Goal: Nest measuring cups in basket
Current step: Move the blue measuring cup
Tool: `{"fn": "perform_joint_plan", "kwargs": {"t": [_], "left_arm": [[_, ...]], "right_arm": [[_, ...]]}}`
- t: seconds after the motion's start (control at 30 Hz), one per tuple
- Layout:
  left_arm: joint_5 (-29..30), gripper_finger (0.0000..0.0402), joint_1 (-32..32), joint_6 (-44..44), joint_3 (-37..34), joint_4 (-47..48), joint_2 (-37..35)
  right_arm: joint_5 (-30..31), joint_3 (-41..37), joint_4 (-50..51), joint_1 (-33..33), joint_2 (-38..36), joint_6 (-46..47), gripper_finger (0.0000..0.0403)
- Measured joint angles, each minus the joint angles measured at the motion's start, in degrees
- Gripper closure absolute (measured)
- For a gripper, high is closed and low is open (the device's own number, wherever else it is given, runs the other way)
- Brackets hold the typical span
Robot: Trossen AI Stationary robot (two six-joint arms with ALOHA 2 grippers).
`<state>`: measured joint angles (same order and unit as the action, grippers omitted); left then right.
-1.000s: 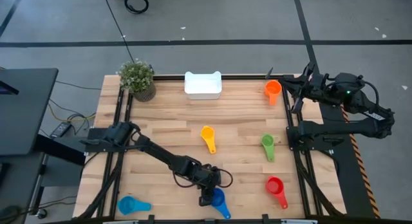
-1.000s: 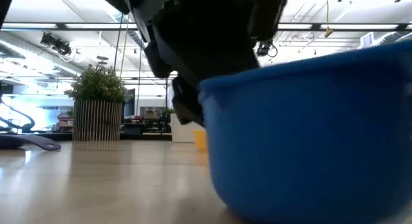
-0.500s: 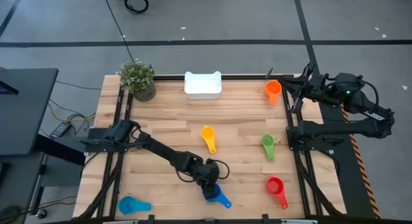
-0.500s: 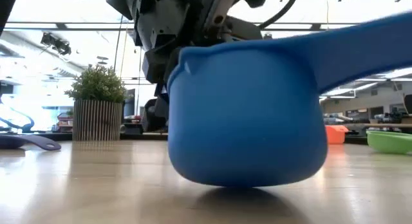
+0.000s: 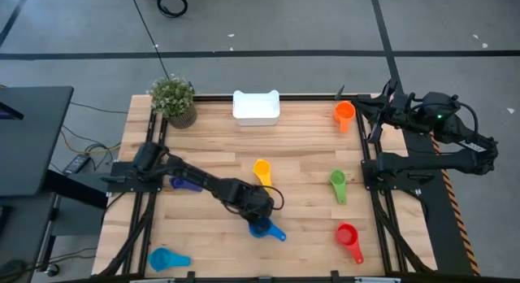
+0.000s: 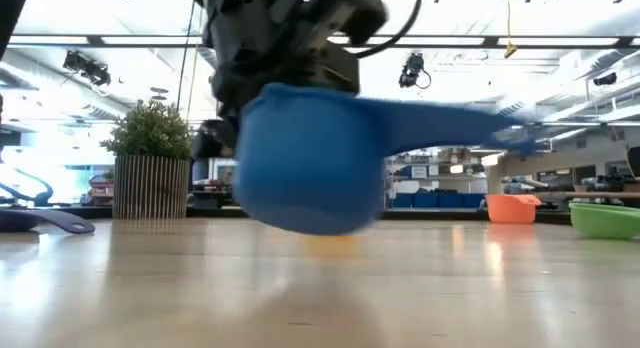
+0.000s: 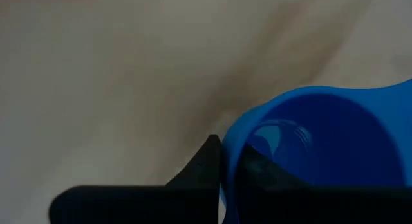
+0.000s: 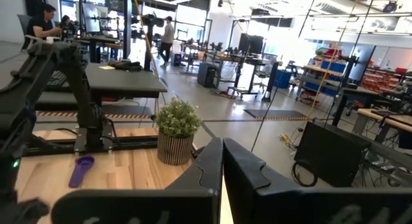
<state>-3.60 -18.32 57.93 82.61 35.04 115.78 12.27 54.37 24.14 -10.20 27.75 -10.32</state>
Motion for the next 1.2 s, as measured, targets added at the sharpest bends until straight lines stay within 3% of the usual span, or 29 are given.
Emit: {"fn": "perform_joint_plan", "kwargs": {"t": [0.23, 0.43, 1.03, 1.2], "left_arm": [[8.63, 0.0381, 0.65, 0.45, 0.00, 13.35, -2.18], [13.64, 0.0381, 0.87, 1.48, -1.46, 13.86, -2.18], [12.23, 0.0320, 1.45, -0.06, -1.65, 14.14, -1.79], [6.21, 0.0315, 3.17, -3.18, -0.21, 14.32, -1.90]], "right_arm": [[0.00, 0.00, 0.00, 0.00, 0.00, -0.16, 0.0383], [-0.01, 0.00, -0.02, 0.00, 0.00, -0.24, 0.0383], [0.17, 0.00, -0.02, 0.00, 0.00, -0.36, 0.0383], [0.12, 0.00, -0.02, 0.00, 0.00, -0.36, 0.0383]]}}
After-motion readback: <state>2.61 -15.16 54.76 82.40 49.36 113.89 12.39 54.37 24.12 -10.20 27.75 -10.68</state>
